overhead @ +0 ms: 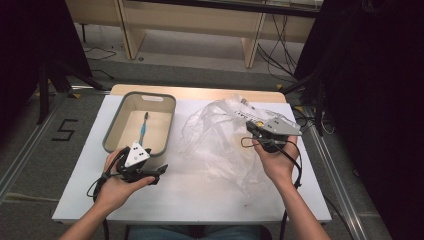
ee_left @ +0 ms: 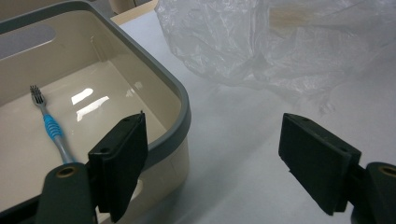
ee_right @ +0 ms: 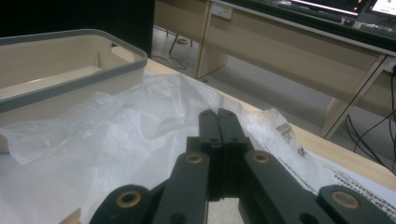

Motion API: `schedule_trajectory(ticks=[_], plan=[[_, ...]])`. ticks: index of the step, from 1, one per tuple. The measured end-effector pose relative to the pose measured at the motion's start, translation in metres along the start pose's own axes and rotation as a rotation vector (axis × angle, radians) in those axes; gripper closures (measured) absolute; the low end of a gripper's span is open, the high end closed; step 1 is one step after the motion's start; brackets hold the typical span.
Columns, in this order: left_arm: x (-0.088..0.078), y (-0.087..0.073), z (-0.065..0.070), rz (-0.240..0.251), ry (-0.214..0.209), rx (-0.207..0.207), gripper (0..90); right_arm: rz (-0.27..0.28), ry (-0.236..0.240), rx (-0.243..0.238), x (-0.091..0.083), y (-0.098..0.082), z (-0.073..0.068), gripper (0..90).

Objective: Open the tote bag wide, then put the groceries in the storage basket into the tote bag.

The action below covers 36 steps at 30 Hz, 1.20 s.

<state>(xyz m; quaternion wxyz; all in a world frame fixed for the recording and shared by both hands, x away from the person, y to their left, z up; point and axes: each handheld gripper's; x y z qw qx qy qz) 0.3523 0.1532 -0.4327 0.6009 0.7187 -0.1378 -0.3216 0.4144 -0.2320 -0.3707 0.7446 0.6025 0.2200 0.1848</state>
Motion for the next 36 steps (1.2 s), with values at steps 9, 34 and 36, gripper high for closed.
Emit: schedule_trajectory(ticks=[9, 34, 36], plan=[[0.0, -0.001, -0.003, -0.004, 0.015, -0.006, 23.9, -0.002, 0.0, 0.001, 0.001, 0.0, -0.001, 90.0], [-0.004, 0.007, -0.012, 0.01, 0.052, -0.033, 24.3, -0.007, 0.005, 0.003, 0.001, -0.002, 0.0, 90.0], [-0.004, 0.008, -0.015, 0.001, 0.068, -0.038, 24.4, -0.006, 0.007, 0.003, 0.0, -0.002, 0.0, 90.0]])
Point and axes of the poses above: each handheld gripper's, and its own axes: x roughly forward along the jaws, y roughly out of its top, z roughly to its right, and after that the axes turned 14 degrees about z, right-handed
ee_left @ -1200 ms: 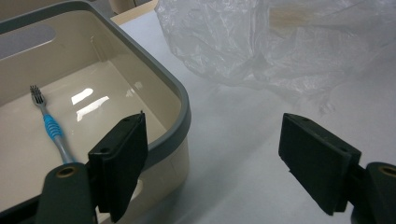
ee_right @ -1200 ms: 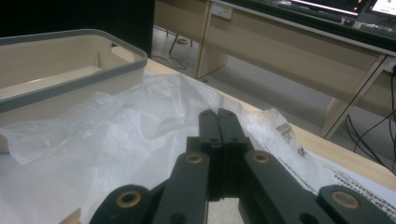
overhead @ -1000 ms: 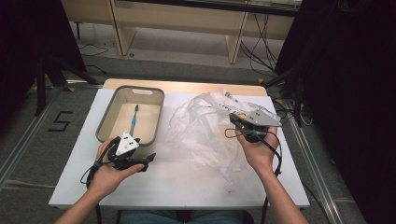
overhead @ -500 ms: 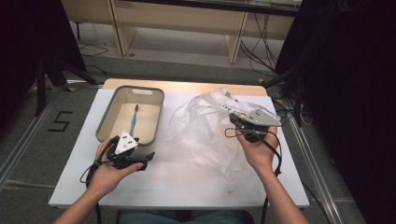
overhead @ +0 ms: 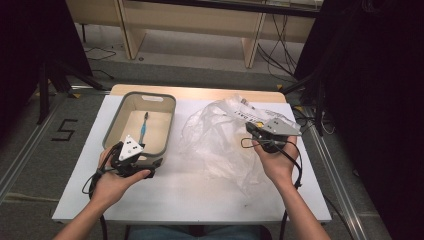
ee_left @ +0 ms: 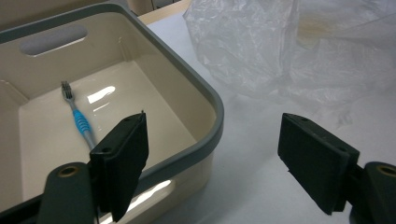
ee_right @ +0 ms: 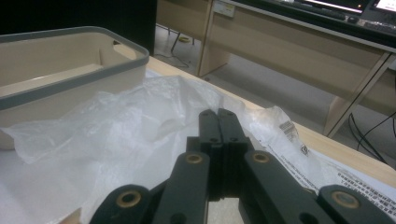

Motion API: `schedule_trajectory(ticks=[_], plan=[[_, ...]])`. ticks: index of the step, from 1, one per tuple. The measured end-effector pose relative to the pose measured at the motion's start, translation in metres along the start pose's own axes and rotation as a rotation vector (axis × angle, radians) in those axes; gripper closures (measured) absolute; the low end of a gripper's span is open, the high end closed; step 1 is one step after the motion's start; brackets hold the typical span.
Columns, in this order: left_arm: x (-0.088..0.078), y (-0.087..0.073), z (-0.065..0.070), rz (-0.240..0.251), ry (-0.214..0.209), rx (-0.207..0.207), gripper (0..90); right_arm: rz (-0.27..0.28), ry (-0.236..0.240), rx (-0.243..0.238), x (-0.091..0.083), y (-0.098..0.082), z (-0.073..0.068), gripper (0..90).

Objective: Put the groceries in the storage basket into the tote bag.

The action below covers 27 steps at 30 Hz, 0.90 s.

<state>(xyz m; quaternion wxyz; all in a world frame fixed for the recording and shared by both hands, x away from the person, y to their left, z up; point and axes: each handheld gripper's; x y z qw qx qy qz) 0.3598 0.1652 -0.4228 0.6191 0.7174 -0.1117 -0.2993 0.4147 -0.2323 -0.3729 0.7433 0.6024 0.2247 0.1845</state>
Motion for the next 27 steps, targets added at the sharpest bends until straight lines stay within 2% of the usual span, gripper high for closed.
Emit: schedule_trajectory(ticks=[3, 9, 21, 27], plan=[[0.0, 0.002, -0.002, 0.001, 0.005, 0.0, 24.4, 0.002, 0.001, -0.002, -0.001, 0.001, 0.0, 90.0], [-0.003, 0.007, -0.009, -0.005, -0.011, 0.001, 23.7, 0.001, -0.005, 0.002, -0.001, 0.001, 0.001, 90.0], [-0.009, 0.009, -0.02, 0.001, 0.01, -0.017, 23.0, 0.001, -0.004, 0.007, -0.001, 0.0, 0.002, 90.0], [-0.006, 0.009, -0.026, 0.008, 0.05, -0.068, 25.3, 0.001, -0.003, 0.008, 0.0, 0.0, 0.001, 90.0]])
Point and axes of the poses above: each handheld gripper's, and its own axes: x roughly forward along the jaws, y roughly out of its top, z roughly to its right, and after that the axes turned 14 degrees about z, right-handed
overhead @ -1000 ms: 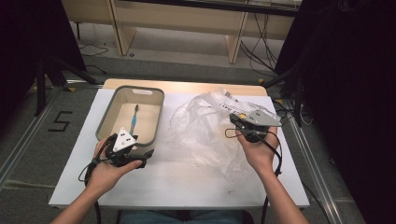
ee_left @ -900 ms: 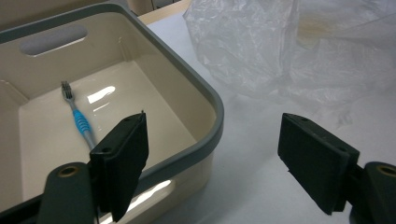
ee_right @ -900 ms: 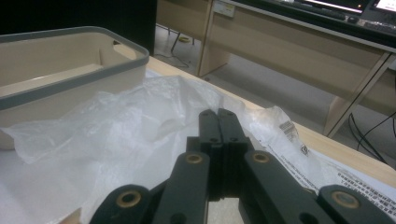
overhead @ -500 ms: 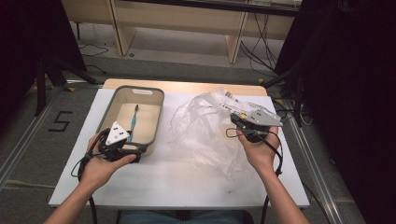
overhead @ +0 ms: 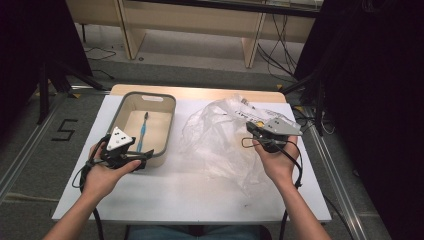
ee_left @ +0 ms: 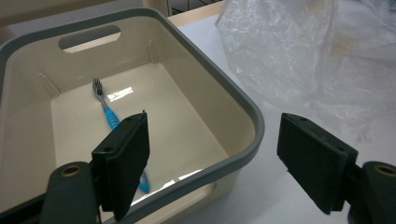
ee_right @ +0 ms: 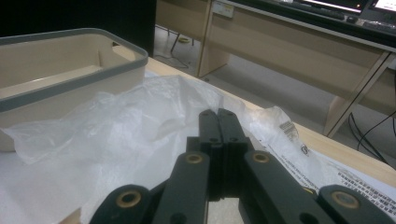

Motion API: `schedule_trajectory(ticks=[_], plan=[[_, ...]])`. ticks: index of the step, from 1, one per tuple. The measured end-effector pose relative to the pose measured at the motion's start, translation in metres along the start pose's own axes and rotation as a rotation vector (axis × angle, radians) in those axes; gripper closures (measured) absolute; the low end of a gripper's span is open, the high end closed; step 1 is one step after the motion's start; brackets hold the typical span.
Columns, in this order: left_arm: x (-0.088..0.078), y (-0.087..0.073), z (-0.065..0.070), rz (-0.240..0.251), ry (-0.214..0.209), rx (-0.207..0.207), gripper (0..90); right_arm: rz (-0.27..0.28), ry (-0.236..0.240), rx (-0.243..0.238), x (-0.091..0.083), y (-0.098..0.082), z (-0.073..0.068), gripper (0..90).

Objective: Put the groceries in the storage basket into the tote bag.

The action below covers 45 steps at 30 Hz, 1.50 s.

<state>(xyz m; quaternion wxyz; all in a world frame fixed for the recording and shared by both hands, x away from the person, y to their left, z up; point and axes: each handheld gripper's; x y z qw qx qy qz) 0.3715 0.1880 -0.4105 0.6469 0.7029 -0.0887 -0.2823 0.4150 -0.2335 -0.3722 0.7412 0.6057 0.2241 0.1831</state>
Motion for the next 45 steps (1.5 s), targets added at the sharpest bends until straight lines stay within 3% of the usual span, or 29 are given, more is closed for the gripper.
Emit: schedule_trajectory(ticks=[10, 18, 31, 40, 45], plan=[[0.01, 0.006, -0.014, -0.026, 0.05, -0.025, 25.4, 0.001, 0.001, 0.0, 0.0, 0.0, -0.001, 90.0], [0.026, 0.022, -0.027, -0.074, 0.098, -0.025, 26.1, 0.0, 0.002, 0.001, 0.0, 0.0, -0.001, 90.0], [0.074, 0.031, -0.047, -0.217, 0.16, -0.053, 31.1, -0.003, 0.006, -0.001, 0.001, -0.001, -0.001, 90.0], [0.095, 0.033, -0.052, -0.255, 0.171, -0.056, 32.3, -0.004, 0.008, -0.002, 0.001, -0.001, -0.001, 90.0], [0.108, 0.03, -0.057, -0.293, 0.197, -0.071, 33.5, -0.007, 0.007, -0.001, 0.001, -0.001, -0.001, 90.0]])
Point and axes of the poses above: each handheld gripper's, and its own axes: x roughly forward along the jaws, y roughly out of its top, z roughly to its right, and after that the axes turned 14 degrees about z, right-handed
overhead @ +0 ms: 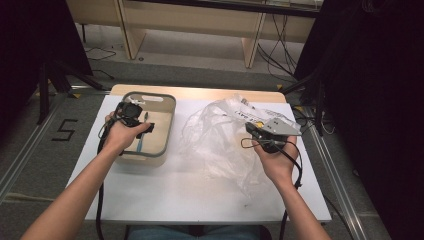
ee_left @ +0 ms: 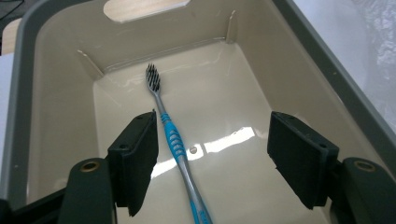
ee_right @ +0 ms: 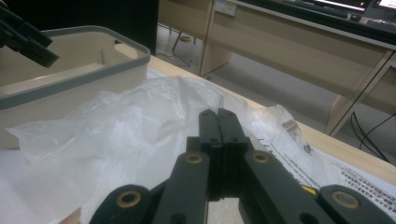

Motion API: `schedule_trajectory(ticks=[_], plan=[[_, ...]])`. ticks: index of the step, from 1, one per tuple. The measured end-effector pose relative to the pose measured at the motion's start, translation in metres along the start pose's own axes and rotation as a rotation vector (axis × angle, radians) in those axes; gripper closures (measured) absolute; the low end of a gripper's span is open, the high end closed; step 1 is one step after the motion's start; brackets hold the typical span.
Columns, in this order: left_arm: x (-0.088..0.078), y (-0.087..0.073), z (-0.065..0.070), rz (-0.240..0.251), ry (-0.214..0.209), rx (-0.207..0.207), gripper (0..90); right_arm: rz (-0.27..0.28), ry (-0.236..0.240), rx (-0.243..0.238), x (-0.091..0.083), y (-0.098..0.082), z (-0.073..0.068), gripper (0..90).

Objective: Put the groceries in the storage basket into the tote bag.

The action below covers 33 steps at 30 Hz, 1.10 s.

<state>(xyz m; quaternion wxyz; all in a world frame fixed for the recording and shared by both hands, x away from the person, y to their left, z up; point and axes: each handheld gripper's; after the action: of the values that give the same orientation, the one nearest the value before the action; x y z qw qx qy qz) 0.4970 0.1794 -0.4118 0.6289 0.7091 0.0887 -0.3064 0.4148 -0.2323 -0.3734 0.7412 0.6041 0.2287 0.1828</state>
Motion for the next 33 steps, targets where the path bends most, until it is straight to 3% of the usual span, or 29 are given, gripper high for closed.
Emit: schedule_trajectory(ticks=[9, 10, 19, 33], plan=[[0.017, -0.003, -0.005, -0.047, 0.029, -0.03, 35.0, 0.0, 0.003, 0.0, 0.001, -0.001, 0.0, 90.0], [0.019, -0.003, -0.007, -0.073, 0.03, -0.044, 35.6, 0.0, 0.003, 0.0, 0.001, -0.001, 0.0, 90.0], [0.024, 0.007, -0.009, -0.071, 0.051, -0.042, 36.4, 0.001, 0.005, -0.002, 0.001, 0.0, -0.001, 90.0], [0.05, -0.002, -0.015, -0.155, 0.072, -0.077, 37.5, 0.0, 0.004, 0.001, 0.0, -0.001, -0.001, 90.0]])
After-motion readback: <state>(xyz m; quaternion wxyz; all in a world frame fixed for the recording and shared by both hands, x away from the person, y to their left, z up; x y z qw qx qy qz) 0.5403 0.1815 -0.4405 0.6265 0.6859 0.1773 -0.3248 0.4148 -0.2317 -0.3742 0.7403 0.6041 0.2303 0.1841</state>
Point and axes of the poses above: each handheld gripper's, and its own axes: x roughly forward along the jaws, y roughly out of its top, z roughly to its right, and after that the axes turned 14 degrees about z, right-handed
